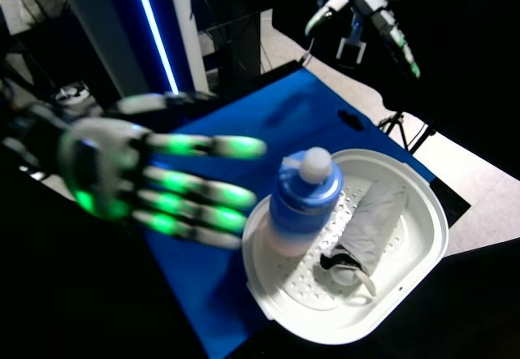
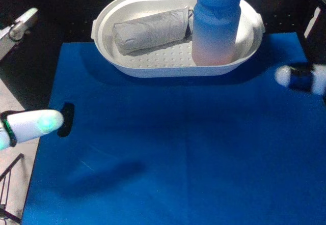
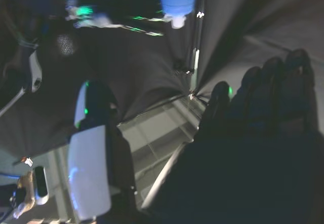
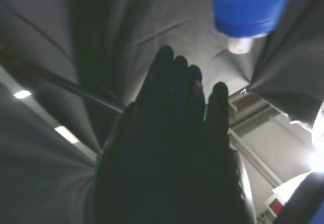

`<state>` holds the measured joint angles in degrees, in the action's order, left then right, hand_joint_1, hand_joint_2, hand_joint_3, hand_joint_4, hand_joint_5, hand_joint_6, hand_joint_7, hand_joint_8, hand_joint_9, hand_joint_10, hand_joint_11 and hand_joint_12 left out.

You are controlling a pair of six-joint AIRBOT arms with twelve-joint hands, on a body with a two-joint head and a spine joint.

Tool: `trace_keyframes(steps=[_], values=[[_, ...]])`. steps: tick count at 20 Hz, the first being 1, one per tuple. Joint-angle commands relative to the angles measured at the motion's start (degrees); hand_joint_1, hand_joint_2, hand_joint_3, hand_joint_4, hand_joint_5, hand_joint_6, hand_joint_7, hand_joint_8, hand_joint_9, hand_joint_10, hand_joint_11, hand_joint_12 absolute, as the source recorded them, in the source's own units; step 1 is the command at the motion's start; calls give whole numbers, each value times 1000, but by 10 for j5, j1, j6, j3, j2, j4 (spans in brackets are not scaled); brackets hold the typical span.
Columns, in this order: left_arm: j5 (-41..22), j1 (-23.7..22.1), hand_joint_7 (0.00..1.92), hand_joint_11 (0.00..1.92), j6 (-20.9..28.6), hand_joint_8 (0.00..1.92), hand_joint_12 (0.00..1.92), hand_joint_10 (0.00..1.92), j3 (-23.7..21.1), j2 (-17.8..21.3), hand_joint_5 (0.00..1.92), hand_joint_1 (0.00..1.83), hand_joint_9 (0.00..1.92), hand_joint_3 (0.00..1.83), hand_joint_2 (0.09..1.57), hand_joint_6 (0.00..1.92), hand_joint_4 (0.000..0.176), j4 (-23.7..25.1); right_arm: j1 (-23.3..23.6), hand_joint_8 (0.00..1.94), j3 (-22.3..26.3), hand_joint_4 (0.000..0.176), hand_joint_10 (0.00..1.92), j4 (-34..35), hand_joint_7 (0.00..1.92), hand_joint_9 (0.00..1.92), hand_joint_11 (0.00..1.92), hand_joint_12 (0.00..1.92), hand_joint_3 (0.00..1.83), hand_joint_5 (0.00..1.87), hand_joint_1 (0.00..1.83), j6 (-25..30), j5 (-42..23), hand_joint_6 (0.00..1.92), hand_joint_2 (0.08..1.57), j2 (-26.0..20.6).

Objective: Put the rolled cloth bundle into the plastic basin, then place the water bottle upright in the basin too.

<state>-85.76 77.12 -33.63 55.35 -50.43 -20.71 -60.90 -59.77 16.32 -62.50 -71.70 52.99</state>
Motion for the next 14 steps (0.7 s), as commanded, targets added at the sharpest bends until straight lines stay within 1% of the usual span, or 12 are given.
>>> trace_keyframes(steps=[1,2,4,5,6,7,8,10,11,12,13,14], values=[[-88,1,0,0,2,0,0,0,-2,5,0,441,0,18,879,0,176,-6,-7,0,8,176,0,16,0,0,0,0,12,0,782,3,-124,0,866,-9],[-92,9,0,0,2,0,0,0,-5,5,0,372,0,15,892,0,176,-12,-37,0,28,176,0,27,0,0,0,0,25,0,780,3,-154,0,904,-17],[-95,13,0,0,2,0,0,0,-8,4,0,223,0,5,882,0,176,-17,-100,0,67,176,0,41,0,0,0,0,28,0,672,3,-201,0,1018,-31],[-98,14,0,0,2,0,0,0,-10,3,0,167,0,7,888,0,176,-19,-126,0,82,176,0,48,0,0,0,0,18,0,637,3,-213,0,1073,-37],[-100,14,0,0,0,0,0,0,-12,3,0,119,0,15,921,0,176,-22,-139,0,90,176,0,54,0,0,0,0,34,0,539,3,-219,0,1152,-39],[-104,15,0,0,-2,0,0,0,-14,2,0,119,0,15,922,0,176,-25,-148,0,94,176,0,57,0,0,0,0,33,0,536,3,-222,0,1154,-40],[-110,20,0,0,-2,0,0,0,-18,2,0,107,0,7,914,0,176,-30,-155,0,96,176,0,63,0,0,0,0,19,11,471,3,-223,3,1142,-39],[-125,33,0,0,-2,0,0,0,-24,1,0,120,0,1,904,0,176,-42,-157,0,96,176,0,70,0,0,0,0,14,14,445,4,-223,3,1140,-38],[-134,41,0,0,-2,0,0,0,-26,2,0,156,0,0,878,0,176,-47,-157,0,96,176,0,73,0,0,0,0,11,20,468,4,-224,4,1144,-37],[-134,42,0,0,-2,0,0,0,-28,2,0,170,0,0,863,0,176,-49,-157,2,96,164,0,73,5,0,0,0,12,17,469,4,-224,2,1152,-36],[-134,42,0,0,-2,0,0,0,-28,2,0,174,0,0,866,0,176,-49,-157,3,96,161,0,73,10,0,0,0,14,11,466,4,-225,0,1159,-35],[-134,42,0,0,-2,0,0,0,-28,2,0,185,0,0,874,0,176,-49,-157,3,96,167,0,73,12,0,0,0,2,3,485,4,-226,0,1140,-35]])
